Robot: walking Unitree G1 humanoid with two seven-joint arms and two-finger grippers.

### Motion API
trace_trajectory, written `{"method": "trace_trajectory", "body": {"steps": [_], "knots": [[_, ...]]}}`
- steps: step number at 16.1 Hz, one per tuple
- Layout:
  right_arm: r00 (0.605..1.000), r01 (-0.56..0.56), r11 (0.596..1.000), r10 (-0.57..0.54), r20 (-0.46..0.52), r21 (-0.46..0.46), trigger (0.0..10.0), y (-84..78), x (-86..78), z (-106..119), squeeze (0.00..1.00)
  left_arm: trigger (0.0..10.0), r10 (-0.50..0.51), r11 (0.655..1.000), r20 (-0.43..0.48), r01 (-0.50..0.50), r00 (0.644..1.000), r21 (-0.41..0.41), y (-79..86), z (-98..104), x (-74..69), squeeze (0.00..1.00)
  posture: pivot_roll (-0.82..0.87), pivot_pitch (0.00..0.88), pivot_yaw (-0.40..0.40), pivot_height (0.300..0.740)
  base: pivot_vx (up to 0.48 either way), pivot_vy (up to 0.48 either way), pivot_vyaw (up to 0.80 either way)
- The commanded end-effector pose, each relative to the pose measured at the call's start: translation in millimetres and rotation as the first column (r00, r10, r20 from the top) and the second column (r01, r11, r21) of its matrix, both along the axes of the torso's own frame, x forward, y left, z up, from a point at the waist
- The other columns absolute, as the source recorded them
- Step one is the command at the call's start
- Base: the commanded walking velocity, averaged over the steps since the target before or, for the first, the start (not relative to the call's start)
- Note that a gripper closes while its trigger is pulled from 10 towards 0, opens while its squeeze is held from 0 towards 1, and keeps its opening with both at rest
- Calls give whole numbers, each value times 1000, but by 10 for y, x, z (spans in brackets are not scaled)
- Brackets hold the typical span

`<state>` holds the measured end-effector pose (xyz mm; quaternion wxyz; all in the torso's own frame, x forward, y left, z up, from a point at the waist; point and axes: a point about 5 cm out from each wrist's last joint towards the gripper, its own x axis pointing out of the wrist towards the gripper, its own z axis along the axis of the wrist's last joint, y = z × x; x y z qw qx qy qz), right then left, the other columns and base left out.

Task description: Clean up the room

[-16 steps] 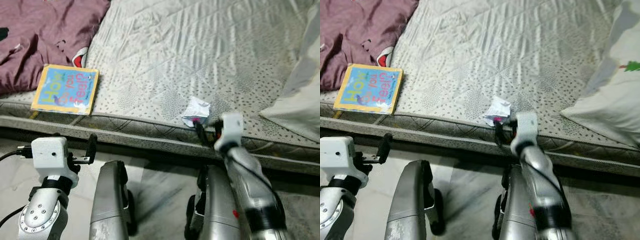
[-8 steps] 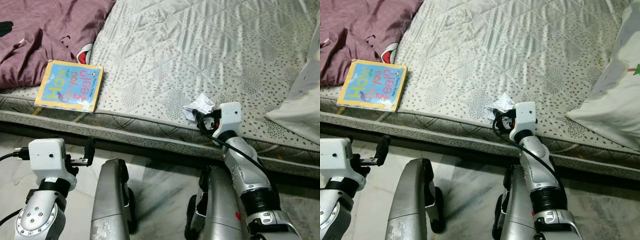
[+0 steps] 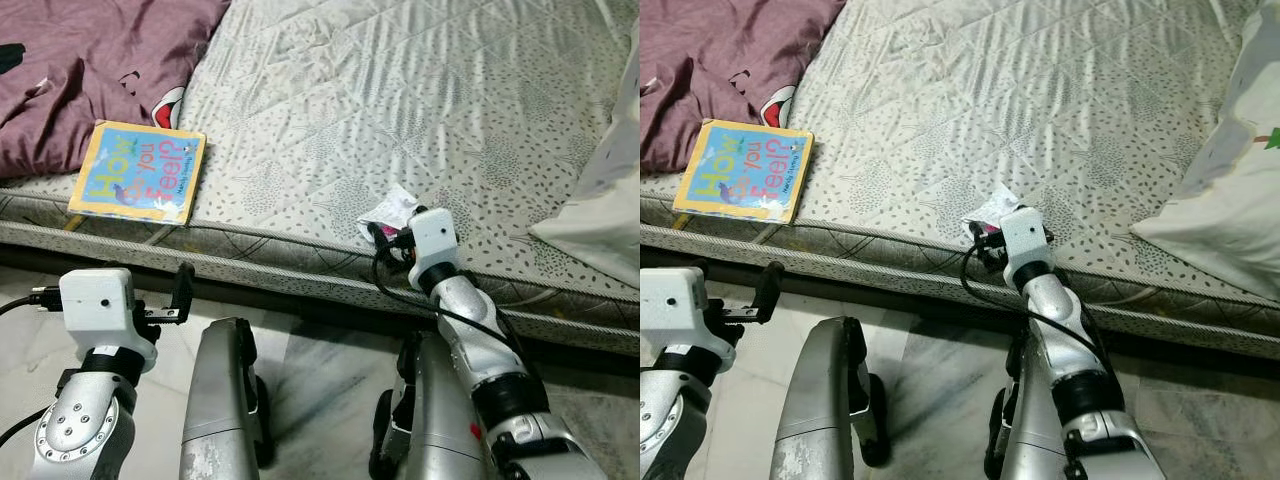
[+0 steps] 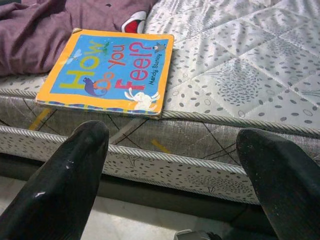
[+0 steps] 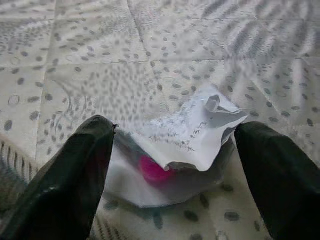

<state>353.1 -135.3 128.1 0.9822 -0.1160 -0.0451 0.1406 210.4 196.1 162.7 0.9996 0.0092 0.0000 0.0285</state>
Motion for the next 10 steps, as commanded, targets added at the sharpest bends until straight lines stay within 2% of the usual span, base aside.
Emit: {"method": "trace_trajectory", "body": {"steps": [1,4,10], "knots": [[1000,7,1000,-7,-6,-1,0,8,-9,-46,0,10000,26,1000,-24,-26,999,11,39,-51,-26,0,194,320,17,546,0,0,0],[1000,-2,1000,2,11,-17,0,63,7,-33,0,10000,33,999,-14,-33,999,13,64,-37,-3,0,197,314,17,546,0,0,0],[1000,-14,999,14,0,-35,0,127,7,-118,0,10000,15,1000,-12,-15,1000,0,-32,-52,-2,0,200,297,20,546,0,0,0]]}}
